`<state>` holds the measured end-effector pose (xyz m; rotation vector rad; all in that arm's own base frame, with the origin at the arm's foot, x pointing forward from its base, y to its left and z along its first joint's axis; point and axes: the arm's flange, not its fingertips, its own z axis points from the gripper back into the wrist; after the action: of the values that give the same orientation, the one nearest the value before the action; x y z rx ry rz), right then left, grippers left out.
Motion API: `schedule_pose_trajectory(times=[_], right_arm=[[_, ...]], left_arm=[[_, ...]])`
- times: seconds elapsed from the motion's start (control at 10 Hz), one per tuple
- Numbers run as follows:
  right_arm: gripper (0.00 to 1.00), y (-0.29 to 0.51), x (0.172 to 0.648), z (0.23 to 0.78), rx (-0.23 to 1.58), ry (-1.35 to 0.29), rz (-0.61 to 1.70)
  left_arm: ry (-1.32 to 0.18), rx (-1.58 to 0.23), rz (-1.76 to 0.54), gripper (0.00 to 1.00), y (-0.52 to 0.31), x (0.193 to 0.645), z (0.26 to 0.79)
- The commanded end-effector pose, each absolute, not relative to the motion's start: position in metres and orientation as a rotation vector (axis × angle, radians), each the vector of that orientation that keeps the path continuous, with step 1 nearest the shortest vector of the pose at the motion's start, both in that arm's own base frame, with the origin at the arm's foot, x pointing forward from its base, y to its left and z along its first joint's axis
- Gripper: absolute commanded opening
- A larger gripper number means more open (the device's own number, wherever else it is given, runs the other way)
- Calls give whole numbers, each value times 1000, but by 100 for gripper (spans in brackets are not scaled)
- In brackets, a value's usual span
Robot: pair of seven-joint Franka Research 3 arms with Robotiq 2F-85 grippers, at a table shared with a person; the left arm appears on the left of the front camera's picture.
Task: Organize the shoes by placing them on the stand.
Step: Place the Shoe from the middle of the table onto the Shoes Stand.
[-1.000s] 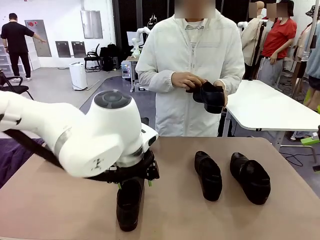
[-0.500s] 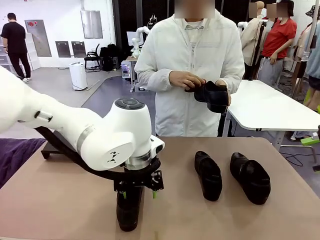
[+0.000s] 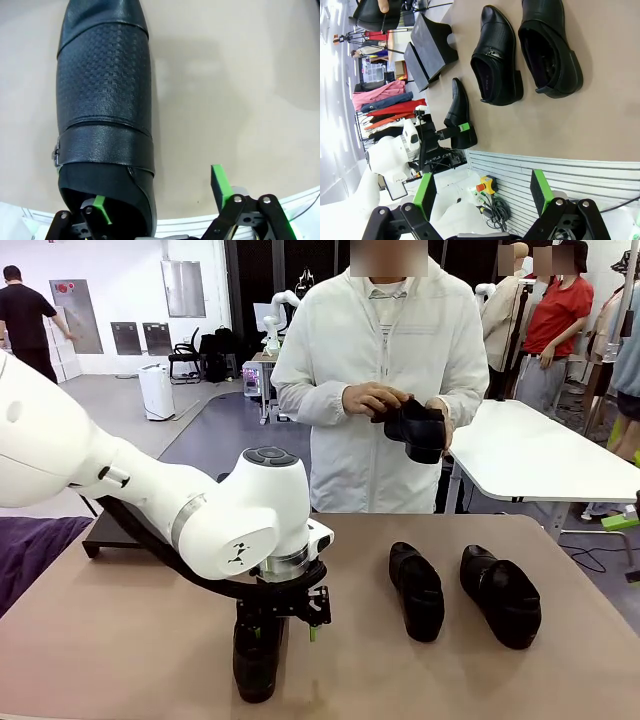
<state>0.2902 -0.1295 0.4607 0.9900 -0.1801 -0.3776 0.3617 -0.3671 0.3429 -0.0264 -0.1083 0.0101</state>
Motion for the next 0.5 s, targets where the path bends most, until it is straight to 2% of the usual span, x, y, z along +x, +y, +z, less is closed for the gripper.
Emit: schedule_pose_trajectory(times=[0.0, 0.4], right_arm=[[100, -133, 289, 462, 978, -177, -359], [100, -133, 289, 462, 978, -177, -359]], left_arm=[[-134, 5, 33, 0, -370, 363, 345], [-126, 51, 57, 0, -369, 363, 344]])
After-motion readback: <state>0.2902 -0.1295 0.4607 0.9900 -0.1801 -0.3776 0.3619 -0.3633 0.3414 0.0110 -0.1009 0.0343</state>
